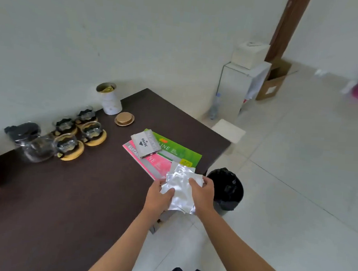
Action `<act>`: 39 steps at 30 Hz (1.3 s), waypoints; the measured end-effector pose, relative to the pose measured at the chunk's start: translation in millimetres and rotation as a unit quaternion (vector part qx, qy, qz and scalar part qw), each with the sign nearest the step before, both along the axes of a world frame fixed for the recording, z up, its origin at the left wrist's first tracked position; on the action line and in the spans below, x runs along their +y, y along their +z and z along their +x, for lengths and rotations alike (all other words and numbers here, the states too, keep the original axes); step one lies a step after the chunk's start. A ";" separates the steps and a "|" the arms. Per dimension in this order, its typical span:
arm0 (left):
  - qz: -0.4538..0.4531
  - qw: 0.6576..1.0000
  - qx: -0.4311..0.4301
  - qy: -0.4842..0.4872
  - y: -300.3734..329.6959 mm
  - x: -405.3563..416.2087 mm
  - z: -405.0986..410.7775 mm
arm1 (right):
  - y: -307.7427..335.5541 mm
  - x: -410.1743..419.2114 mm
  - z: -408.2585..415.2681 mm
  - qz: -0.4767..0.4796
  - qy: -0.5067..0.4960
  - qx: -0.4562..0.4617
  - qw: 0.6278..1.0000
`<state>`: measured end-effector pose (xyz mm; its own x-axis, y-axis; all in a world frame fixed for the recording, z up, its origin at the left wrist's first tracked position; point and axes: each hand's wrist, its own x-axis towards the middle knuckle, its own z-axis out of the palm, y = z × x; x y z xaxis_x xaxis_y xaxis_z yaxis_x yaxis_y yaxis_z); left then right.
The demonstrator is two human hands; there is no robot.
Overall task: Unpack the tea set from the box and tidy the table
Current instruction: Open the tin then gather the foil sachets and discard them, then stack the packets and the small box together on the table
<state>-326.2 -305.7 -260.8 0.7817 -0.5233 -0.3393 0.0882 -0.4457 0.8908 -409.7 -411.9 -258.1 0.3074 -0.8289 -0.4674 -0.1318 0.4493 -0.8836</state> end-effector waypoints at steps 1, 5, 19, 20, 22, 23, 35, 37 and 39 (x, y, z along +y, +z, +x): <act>0.004 1.000 -0.006 -0.018 -2.4 -25.7 -14.8 | -4.7 -22.2 -15.5 -0.006 -0.016 0.013 1.000; 0.013 0.998 -0.010 -0.061 -13.1 -112.3 -67.7 | -20.9 -101.7 -78.2 -0.018 -0.062 0.054 0.996; 0.135 0.981 0.104 -0.095 -106.4 -269.4 -85.9 | -100.6 -239.0 -125.6 0.089 0.060 0.170 0.980; 0.144 0.979 0.112 -0.093 -112.6 -278.1 -82.2 | -102.1 -247.8 -120.3 0.091 0.057 0.175 0.979; 0.163 0.973 0.135 -0.089 -121.8 -295.3 -76.4 | -109.5 -264.7 -110.2 0.097 0.056 0.187 0.976; 0.174 0.970 0.143 -0.088 -125.3 -303.5 -73.9 | -113.1 -274.0 -104.9 0.097 0.060 0.192 0.975; 0.284 0.942 0.173 -0.033 -131.1 -340.4 -69.1 | -129.5 -353.2 -89.0 0.104 0.192 0.280 0.935; 0.278 0.945 0.172 -0.009 -127.3 -345.1 -81.6 | -127.3 -359.2 -88.0 0.097 0.232 0.277 0.928; 0.279 0.946 0.165 0.012 -120.9 -350.8 -96.7 | -121.8 -365.5 -87.3 0.075 0.263 0.273 0.922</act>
<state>-422.9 -656.5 -381.6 0.5940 -0.1748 -0.7853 0.3365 -0.8326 0.4399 -497.0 -777.4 -379.9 0.3332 -0.5460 -0.7687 -0.7737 0.3076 -0.5538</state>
